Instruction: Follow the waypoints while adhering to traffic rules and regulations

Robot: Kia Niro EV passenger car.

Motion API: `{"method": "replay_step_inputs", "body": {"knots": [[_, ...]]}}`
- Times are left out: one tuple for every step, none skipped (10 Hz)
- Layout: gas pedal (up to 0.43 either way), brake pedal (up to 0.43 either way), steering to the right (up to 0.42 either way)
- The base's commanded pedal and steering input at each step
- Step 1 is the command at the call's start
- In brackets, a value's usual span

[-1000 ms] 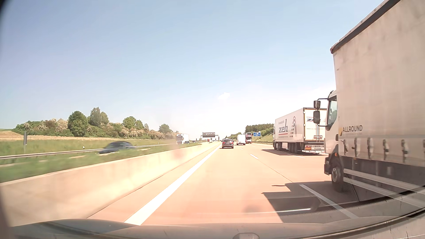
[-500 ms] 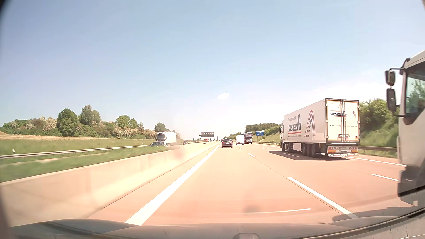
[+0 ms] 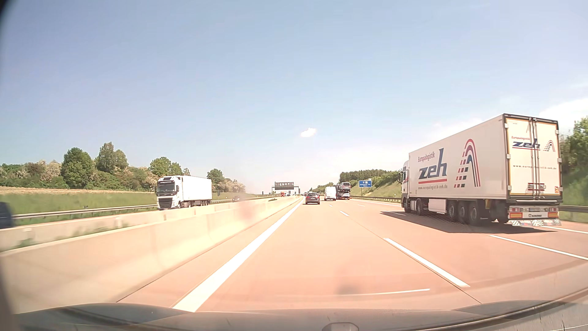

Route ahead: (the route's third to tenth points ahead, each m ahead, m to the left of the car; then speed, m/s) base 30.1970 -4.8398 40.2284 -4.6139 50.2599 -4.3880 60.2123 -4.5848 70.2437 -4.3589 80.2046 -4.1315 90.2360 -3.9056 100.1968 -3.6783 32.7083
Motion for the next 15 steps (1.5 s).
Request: {"method": "replay_step_inputs", "body": {"knots": [[0.461,0.000,0.000],[0.461,0.000,0.000],[0.461,0.000,0.000],[0.461,0.000,0.000],[0.449,0.000,0.001],[0.449,0.000,0.001],[0.449,0.000,0.001],[0.441,0.000,0.001],[0.429,0.000,0.001],[0.429,0.000,0.001],[0.421,0.000,0.001],[0.421,0.000,0.001],[0.421,0.000,0.001],[0.409,0.000,0.000],[0.409,0.000,0.001]]}}
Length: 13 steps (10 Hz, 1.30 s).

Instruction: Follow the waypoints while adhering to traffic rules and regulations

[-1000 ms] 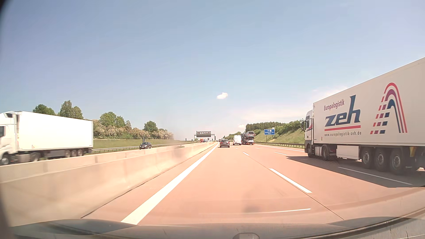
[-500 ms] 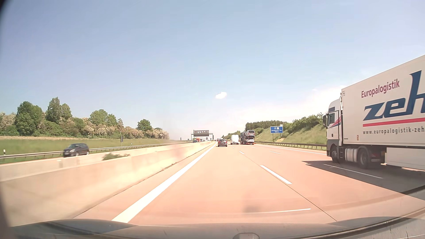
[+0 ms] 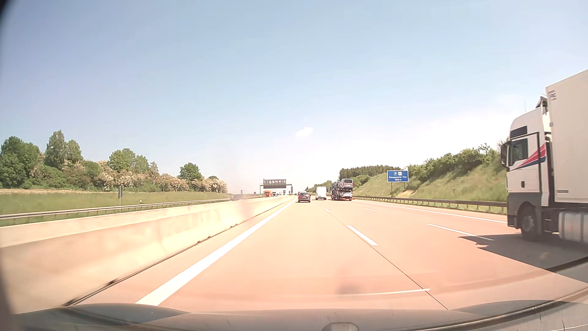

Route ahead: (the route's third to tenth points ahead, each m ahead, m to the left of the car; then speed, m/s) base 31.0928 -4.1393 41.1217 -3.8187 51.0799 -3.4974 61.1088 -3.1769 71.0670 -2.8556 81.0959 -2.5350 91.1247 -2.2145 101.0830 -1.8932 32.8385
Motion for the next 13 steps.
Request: {"method": "replay_step_inputs", "body": {"knots": [[0.409,0.000,0.001],[0.409,0.000,0.001],[0.421,0.000,0.001],[0.421,0.000,0.001],[0.421,0.000,0.001],[0.421,0.000,0.001],[0.421,0.000,0.001],[0.421,0.000,0.001],[0.421,0.000,0.001],[0.421,0.000,0.001],[0.421,0.000,0.001],[0.421,0.000,0.000],[0.421,0.000,0.000]]}}
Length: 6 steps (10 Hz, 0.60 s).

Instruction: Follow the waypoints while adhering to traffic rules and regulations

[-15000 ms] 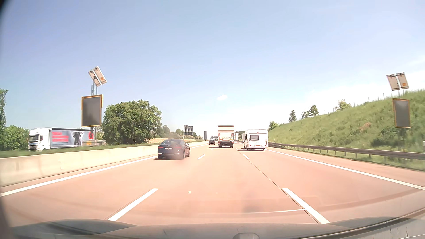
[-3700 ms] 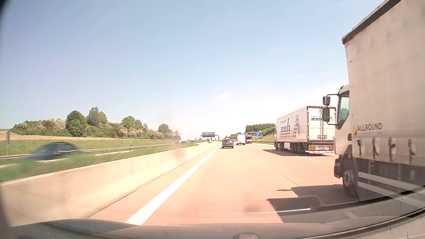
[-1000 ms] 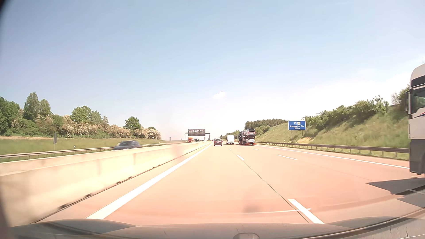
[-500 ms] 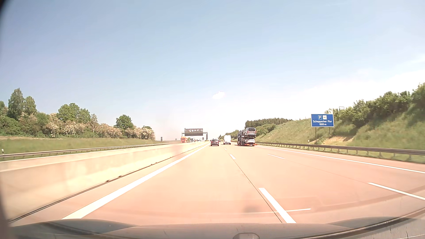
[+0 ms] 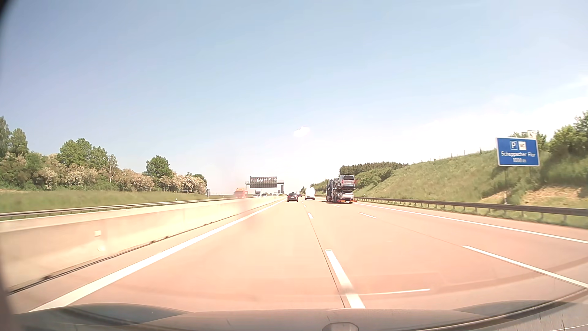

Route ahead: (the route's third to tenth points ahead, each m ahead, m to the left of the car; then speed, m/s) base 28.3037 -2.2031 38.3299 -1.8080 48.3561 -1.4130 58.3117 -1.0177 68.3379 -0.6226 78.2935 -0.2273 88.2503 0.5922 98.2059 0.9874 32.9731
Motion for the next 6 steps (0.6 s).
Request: {"method": "replay_step_inputs", "body": {"knots": [[0.421,0.000,0.000],[0.421,0.000,-0.001],[0.421,0.000,-0.003],[0.421,0.000,-0.004],[0.421,0.000,-0.005],[0.421,0.000,-0.006]]}}
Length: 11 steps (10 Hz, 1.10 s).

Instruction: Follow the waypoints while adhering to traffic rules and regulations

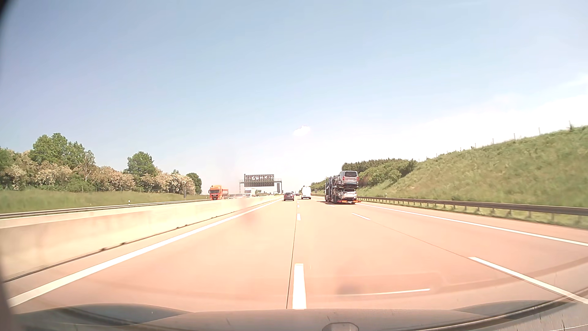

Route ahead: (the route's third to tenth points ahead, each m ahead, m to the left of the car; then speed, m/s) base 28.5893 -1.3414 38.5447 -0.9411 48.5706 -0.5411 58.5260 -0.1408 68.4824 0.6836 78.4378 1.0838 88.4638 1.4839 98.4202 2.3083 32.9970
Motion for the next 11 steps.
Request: {"method": "replay_step_inputs", "body": {"knots": [[0.421,0.000,-0.006],[0.409,0.000,-0.007],[0.409,0.000,-0.008],[0.390,0.000,-0.008],[0.390,0.000,-0.008],[0.370,0.000,-0.008],[0.370,0.000,-0.008],[0.358,0.000,-0.008],[0.358,0.000,-0.009],[0.358,0.000,-0.009],[0.350,0.000,-0.009]]}}
